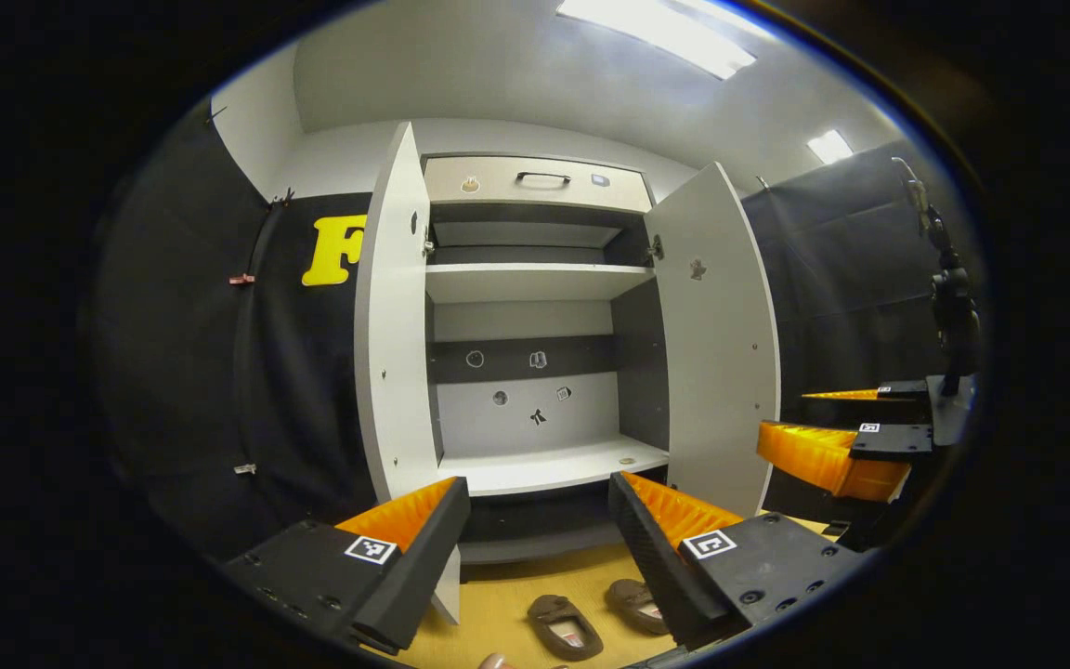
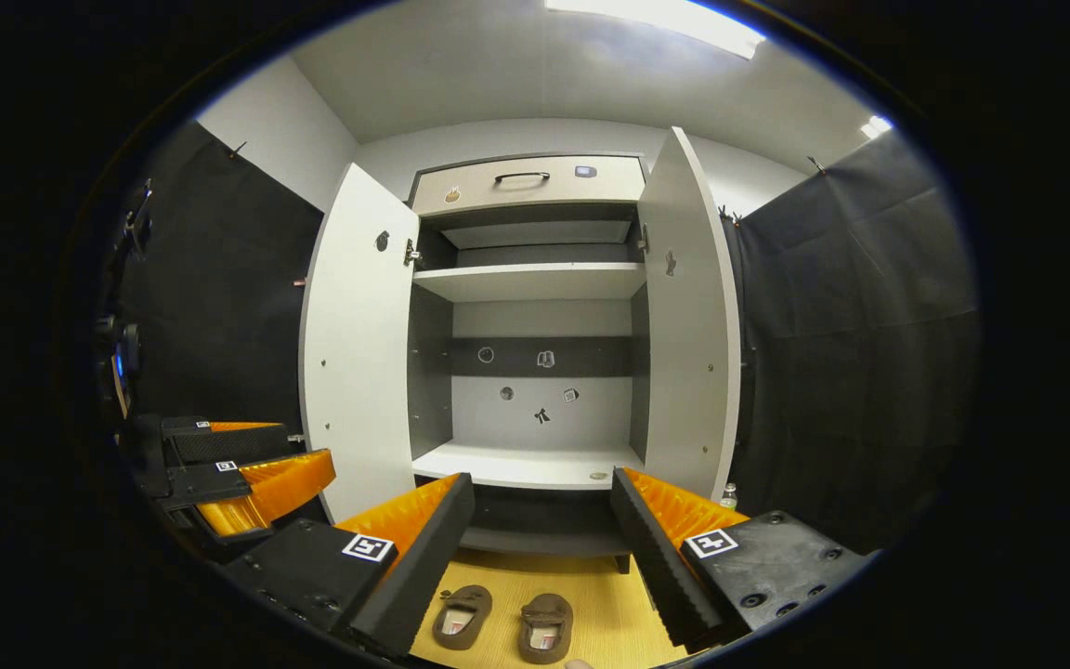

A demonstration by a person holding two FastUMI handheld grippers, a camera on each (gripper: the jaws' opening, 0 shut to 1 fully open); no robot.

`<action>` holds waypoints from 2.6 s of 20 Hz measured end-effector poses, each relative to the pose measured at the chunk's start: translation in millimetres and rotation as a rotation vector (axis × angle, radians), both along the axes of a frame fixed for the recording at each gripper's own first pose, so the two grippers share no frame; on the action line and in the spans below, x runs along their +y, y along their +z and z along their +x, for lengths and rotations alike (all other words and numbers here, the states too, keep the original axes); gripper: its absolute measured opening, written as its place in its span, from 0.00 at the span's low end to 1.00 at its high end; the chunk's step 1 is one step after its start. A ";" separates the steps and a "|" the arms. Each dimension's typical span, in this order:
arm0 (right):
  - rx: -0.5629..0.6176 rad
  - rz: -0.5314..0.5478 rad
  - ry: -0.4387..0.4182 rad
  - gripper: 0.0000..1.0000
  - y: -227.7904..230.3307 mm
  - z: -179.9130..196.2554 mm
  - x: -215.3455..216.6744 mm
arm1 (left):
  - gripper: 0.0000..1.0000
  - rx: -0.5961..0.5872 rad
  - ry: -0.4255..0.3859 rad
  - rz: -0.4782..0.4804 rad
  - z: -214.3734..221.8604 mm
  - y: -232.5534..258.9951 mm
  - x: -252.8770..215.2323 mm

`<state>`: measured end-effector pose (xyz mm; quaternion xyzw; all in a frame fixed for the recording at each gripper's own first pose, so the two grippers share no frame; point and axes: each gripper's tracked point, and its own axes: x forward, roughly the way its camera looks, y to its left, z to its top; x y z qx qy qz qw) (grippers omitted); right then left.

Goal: Grab one shoe with the right hand and put it into the shoe cabinet, grab the other shoe with the left hand and put it into the shoe cabinet; then close the right door with the right hand and the left door with the left hand.

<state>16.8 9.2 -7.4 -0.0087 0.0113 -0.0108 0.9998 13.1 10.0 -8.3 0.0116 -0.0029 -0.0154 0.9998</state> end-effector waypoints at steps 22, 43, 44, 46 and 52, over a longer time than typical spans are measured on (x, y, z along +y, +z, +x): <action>0.492 0.160 0.026 0.99 -279.1 61.7 -4.0 | 0.96 -0.013 -0.006 -0.064 103.3 -62.6 4.8; 0.828 0.189 0.050 0.71 -474.1 70.9 5.8 | 0.98 0.150 0.056 -0.062 151.6 -162.7 11.5; 0.827 0.177 0.047 0.68 -478.0 74.4 5.1 | 0.98 0.153 0.057 -0.056 153.8 -164.3 11.7; 0.820 0.145 0.027 0.61 -485.8 84.4 -1.2 | 0.98 0.158 0.066 -0.057 155.0 -167.9 13.4; 0.812 0.097 0.004 0.48 -498.2 107.3 -7.2 | 0.98 0.198 0.079 -0.074 159.4 -185.4 20.9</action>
